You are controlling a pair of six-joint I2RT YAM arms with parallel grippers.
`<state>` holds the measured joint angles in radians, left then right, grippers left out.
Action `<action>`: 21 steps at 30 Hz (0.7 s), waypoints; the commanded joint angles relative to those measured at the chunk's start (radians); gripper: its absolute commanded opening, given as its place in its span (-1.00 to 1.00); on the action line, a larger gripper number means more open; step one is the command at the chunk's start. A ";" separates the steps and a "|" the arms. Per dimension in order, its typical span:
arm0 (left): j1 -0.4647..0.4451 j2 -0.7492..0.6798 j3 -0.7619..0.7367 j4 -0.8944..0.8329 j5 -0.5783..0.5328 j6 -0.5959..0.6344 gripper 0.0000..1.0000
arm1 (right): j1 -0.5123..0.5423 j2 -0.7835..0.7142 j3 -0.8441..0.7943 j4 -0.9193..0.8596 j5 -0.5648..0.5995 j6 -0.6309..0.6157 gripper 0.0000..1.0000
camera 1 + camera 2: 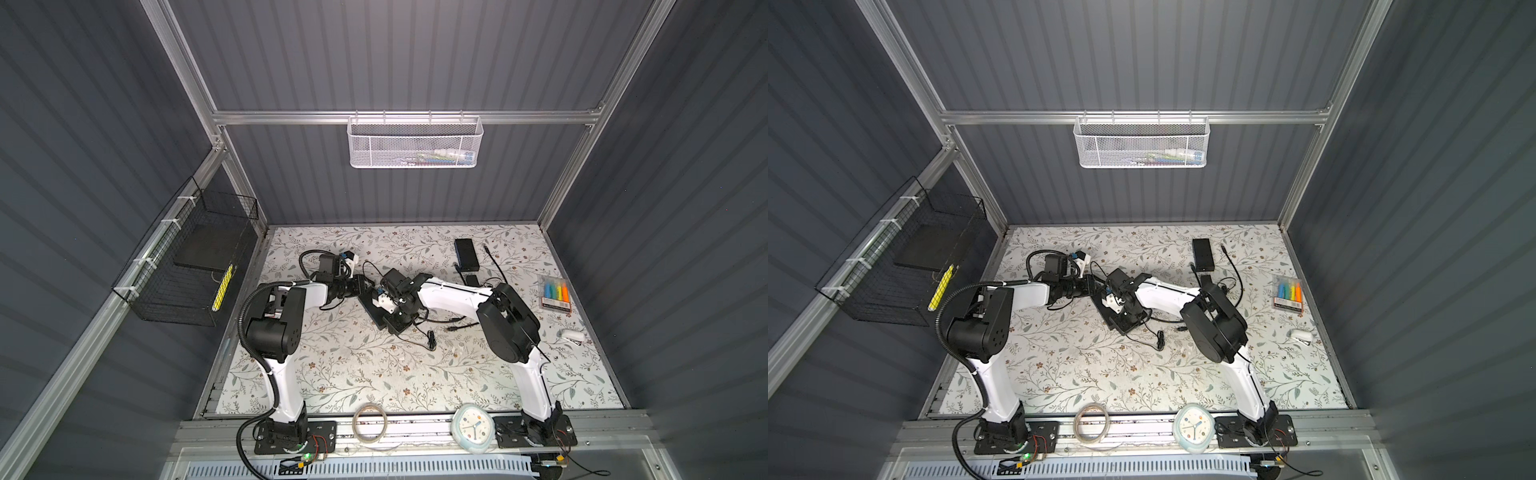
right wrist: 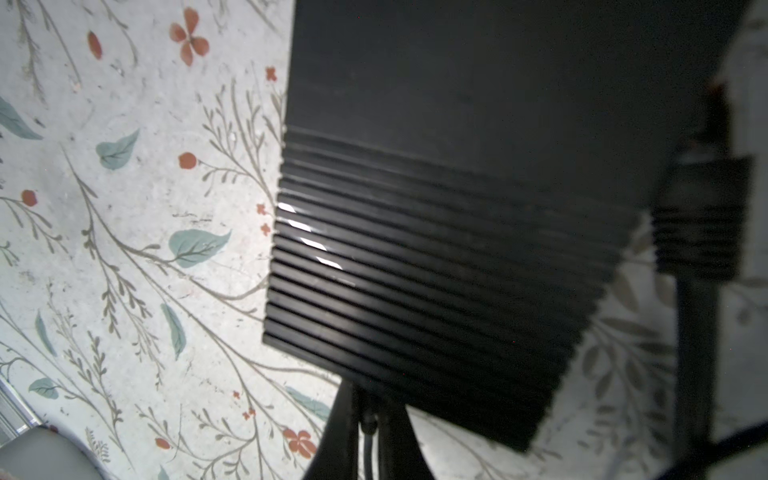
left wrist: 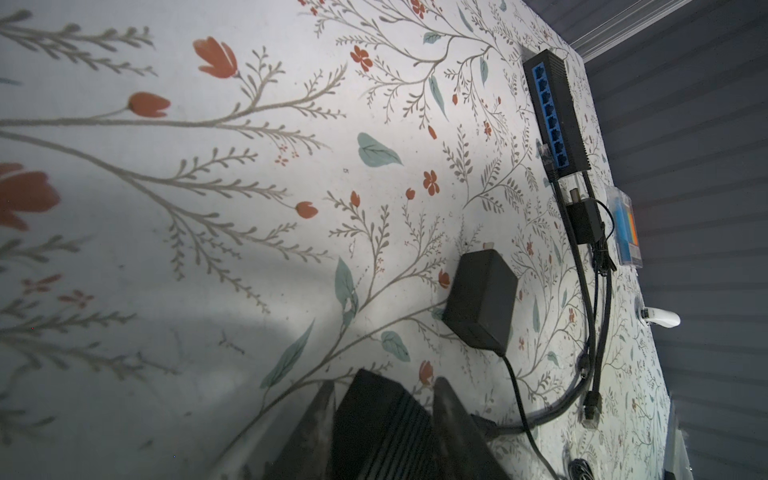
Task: Insert the plug into the switch port
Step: 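Hold the ribbed switch with both grippers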
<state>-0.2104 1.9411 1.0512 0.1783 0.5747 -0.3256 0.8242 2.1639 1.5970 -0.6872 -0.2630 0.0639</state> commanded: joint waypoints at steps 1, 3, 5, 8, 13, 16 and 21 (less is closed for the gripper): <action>0.002 -0.013 -0.014 0.012 0.029 -0.007 -0.21 | -0.006 0.024 0.025 -0.022 0.011 0.002 -1.00; 0.001 -0.014 -0.018 0.018 0.033 -0.007 -0.22 | -0.008 0.028 0.031 -0.028 0.011 0.001 -1.00; 0.001 -0.015 -0.020 0.023 0.042 -0.006 -0.22 | -0.010 0.028 0.033 -0.027 0.011 0.002 -1.00; 0.001 -0.011 -0.027 0.028 0.047 -0.002 -0.23 | -0.012 0.029 0.039 -0.031 0.013 0.004 -1.00; 0.002 0.006 -0.039 0.047 0.063 -0.007 -0.24 | -0.018 0.028 0.041 -0.032 0.009 0.007 -1.00; 0.001 0.008 -0.043 0.054 0.069 -0.009 -0.24 | -0.016 0.028 0.041 -0.034 0.006 0.008 -1.00; 0.002 0.005 -0.041 0.055 0.077 -0.009 -0.25 | -0.017 0.038 0.050 -0.039 0.009 0.008 -1.00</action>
<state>-0.2100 1.9411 1.0245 0.2276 0.6224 -0.3256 0.8112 2.1773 1.6218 -0.7094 -0.2626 0.0673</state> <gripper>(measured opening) 0.376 0.099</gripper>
